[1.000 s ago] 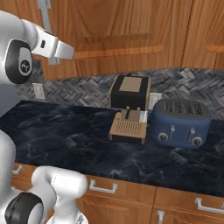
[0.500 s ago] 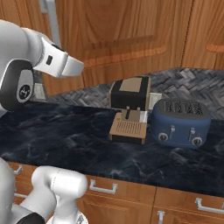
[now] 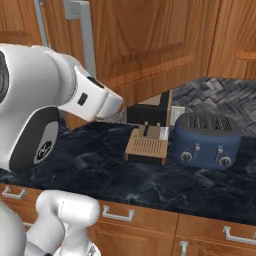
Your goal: Move the condiment bottle and ketchup from the cabinet to the dining counter.
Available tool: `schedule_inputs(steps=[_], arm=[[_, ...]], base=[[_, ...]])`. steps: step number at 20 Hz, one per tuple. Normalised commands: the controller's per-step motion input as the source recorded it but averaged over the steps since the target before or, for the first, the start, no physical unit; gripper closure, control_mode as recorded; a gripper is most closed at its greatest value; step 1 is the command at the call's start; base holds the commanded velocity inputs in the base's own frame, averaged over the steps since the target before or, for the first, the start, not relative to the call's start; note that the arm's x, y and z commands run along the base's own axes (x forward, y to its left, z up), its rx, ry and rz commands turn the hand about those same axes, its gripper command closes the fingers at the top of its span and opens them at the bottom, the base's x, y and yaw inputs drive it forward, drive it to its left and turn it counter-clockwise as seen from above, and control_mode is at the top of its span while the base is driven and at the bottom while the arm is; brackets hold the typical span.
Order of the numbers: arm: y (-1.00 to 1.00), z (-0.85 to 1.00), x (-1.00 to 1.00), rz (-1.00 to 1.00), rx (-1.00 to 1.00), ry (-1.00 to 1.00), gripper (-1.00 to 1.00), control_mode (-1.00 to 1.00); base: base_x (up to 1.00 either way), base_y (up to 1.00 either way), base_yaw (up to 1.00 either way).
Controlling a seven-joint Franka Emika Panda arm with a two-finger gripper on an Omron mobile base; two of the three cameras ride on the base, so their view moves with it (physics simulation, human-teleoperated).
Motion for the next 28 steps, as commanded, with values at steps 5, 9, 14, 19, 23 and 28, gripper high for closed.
schedule_inputs(steps=[5,9,14,19,23,28], arm=[[-0.3,-0.03,-0.62,0.0,0.1,-0.03,1.0,-1.0],[0.25,-0.09,-0.29,0.0,0.0,0.0,-1.0,-1.0],[0.24,-0.01,-0.56,0.0,0.01,0.0,-1.0,-1.0],[0.55,0.0,-0.29,-0.06,0.02,0.0,-1.0,-1.0],[0.71,0.0,-0.01,-0.17,0.0,0.1,-1.0,-1.0],[0.62,-0.01,0.2,-0.23,0.06,0.16,-1.0,-1.0]], base=[[0.0,0.0,0.0],[0.0,0.0,0.0],[0.0,0.0,0.0],[0.0,0.0,0.0],[0.0,0.0,0.0],[0.0,0.0,0.0]])
